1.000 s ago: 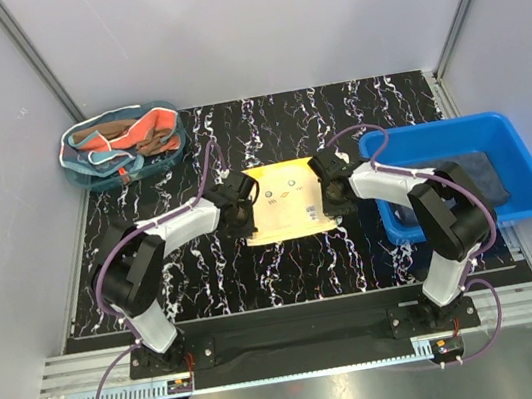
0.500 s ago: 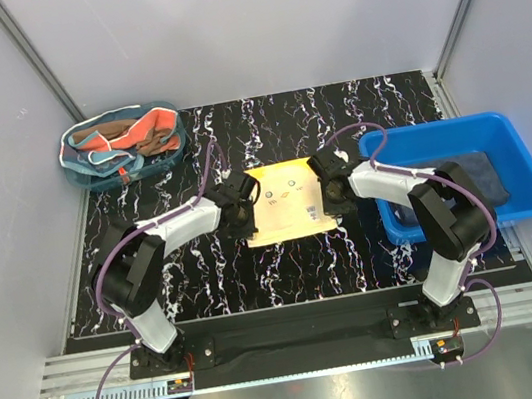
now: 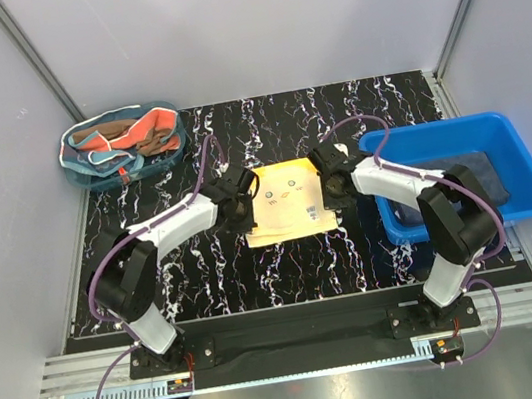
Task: Fold and stack the towels
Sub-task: Fold the towel
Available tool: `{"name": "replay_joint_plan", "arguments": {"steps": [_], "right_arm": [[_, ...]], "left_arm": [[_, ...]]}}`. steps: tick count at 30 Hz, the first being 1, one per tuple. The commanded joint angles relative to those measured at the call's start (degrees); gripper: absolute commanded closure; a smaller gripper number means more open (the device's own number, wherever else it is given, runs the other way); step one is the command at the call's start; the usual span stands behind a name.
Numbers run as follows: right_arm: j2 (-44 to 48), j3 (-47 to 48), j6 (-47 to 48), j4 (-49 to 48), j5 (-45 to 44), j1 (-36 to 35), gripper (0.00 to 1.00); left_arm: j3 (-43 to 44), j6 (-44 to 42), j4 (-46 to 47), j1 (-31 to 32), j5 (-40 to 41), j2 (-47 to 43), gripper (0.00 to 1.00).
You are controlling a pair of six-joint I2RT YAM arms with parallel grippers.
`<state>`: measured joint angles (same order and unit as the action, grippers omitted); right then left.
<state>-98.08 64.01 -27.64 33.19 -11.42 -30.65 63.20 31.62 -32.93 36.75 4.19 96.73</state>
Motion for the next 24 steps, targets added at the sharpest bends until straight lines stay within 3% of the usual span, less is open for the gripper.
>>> {"name": "replay_joint_plan", "arguments": {"steps": [1,3,6,12,24], "right_arm": [[3.51,2.88,1.1,1.35,-0.88,-0.55,1.0],[3.69,2.27,0.57,0.74,-0.01,-0.46,1.0],[1.85,2.26,0.13,0.3,1.48,-0.55,0.85],[-2.37,1.3,0.39,-1.2,1.75,-0.46,0.76],[-2.38,-0.11,-0.4,-1.2,1.57,-0.55,0.78]], "left_arm": [[3.16,0.11,-1.17,0.16,1.27,-2.42,1.0],[3.07,0.11,-0.91,0.25,1.0,-2.07,1.0],[1.84,0.29,0.49,0.25,-0.14,-1.28,1.0],[0.61,0.2,1.99,0.25,-0.67,-0.58,1.0],[0.08,0.29,2.61,0.25,-0.85,-0.31,1.0]]}}
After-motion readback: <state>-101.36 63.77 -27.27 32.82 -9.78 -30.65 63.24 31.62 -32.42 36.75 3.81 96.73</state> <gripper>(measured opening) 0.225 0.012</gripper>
